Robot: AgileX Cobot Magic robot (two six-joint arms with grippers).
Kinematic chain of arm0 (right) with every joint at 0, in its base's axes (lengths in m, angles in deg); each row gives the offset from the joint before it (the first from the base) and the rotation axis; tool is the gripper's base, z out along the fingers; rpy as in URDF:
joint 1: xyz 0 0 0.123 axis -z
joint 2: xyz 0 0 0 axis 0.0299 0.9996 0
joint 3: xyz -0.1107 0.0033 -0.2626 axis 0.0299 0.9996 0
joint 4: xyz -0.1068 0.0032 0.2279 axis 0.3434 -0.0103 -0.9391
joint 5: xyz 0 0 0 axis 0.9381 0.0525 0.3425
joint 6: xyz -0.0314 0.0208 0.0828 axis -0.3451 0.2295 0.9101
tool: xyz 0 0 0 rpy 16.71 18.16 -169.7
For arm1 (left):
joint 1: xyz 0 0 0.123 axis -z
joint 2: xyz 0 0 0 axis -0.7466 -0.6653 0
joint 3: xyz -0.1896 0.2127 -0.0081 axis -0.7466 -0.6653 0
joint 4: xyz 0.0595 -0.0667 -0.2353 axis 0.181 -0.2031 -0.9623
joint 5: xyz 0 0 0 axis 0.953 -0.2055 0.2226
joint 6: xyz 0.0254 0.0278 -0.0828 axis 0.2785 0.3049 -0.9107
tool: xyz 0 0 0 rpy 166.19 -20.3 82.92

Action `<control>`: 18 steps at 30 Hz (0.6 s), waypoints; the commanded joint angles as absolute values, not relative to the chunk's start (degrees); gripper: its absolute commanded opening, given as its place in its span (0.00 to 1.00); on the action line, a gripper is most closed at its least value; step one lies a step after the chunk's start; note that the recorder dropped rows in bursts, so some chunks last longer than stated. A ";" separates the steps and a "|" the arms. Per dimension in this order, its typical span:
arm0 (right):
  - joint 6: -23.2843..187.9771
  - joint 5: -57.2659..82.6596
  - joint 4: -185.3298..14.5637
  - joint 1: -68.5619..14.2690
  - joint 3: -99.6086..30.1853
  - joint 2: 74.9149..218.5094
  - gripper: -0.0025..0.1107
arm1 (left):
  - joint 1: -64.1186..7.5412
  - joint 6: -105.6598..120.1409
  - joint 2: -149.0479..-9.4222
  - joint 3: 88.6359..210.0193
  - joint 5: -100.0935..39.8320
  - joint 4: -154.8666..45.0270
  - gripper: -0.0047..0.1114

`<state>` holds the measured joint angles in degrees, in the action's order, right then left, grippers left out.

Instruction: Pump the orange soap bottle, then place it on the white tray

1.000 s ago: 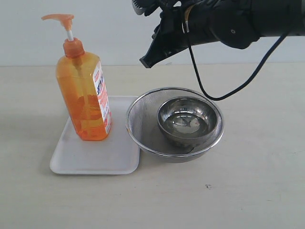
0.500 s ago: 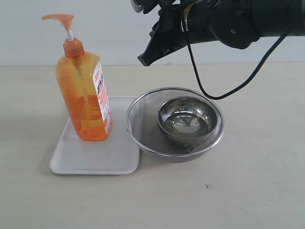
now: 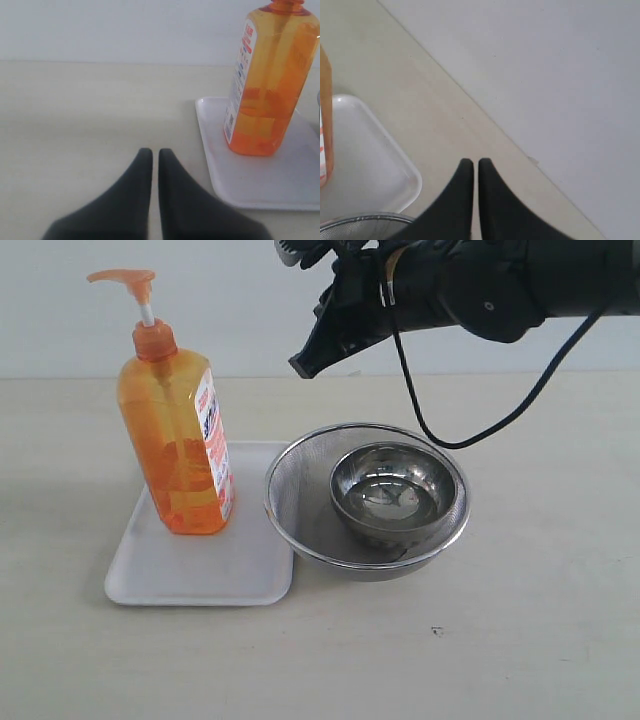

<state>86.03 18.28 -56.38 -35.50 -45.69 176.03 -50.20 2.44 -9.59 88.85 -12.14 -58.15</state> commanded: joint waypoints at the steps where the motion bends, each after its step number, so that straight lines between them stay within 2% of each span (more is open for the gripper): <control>1: 85.92 17.67 -56.46 -35.35 -45.79 175.36 0.02 | -49.81 2.85 -9.42 88.64 -12.32 -58.08 0.08; 18: 85.92 17.65 -56.46 -35.35 -45.79 175.36 0.02 | -49.81 2.85 -9.42 88.64 -12.32 -58.08 0.08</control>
<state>86.03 18.28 -56.38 -35.50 -45.69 176.03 -50.20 2.44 -9.59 88.85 -12.14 -58.15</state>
